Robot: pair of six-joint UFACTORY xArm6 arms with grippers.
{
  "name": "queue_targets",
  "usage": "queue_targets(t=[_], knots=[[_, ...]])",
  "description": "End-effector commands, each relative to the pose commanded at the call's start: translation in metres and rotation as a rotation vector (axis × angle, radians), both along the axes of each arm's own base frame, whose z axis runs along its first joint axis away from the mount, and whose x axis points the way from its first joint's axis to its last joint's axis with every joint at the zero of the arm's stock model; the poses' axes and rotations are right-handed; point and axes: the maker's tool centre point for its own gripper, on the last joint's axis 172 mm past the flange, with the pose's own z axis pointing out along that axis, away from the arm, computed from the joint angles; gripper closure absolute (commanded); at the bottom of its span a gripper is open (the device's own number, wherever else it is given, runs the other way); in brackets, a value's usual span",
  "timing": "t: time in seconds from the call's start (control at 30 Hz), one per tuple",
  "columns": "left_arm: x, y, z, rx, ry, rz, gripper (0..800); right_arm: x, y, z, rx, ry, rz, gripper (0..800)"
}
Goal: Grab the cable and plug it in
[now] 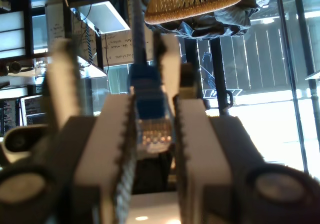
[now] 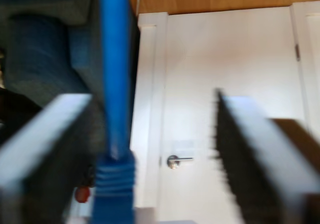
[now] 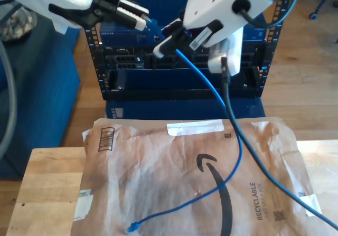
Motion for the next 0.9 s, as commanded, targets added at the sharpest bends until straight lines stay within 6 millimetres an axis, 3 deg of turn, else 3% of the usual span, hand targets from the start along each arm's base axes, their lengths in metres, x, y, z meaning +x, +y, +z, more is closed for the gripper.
queue_targets(t=[0.03, 0.13, 0.3, 0.6, 0.7, 0.8, 0.9], knots=[[0.0, 0.0, 0.0, 0.0, 0.004, 0.002, 797, 0.001, -0.001, 0.003, 0.0, -0.017, 0.005, 134], [0.001, 0.001, -0.001, 0.0, 0.008, 0.005, 797, 0.002, -0.003, 0.008, -0.006, -0.061, 0.027, 101], [0.002, 0.001, -0.004, 0.003, 0.06, 0.023, 797, 0.007, -0.014, 0.04, 0.003, -0.217, 0.031, 30], [-0.015, -0.001, -0.03, -0.024, 0.29, -0.055, 797, -0.004, -0.038, 0.086, 0.003, -0.522, 0.047, 7], [-0.012, -0.001, -0.022, -0.094, 0.33, -0.065, 797, -0.009, -0.045, 0.087, -0.017, -0.602, 0.07, 7], [0.004, 0.02, -0.002, -0.268, 0.409, -0.055, 797, -0.015, -0.055, 0.084, -0.038, -0.686, 0.073, 6], [0.014, 0.038, 0.007, -0.377, 0.493, -0.056, 797, -0.026, -0.049, 0.07, -0.051, -0.749, 0.113, 6]])
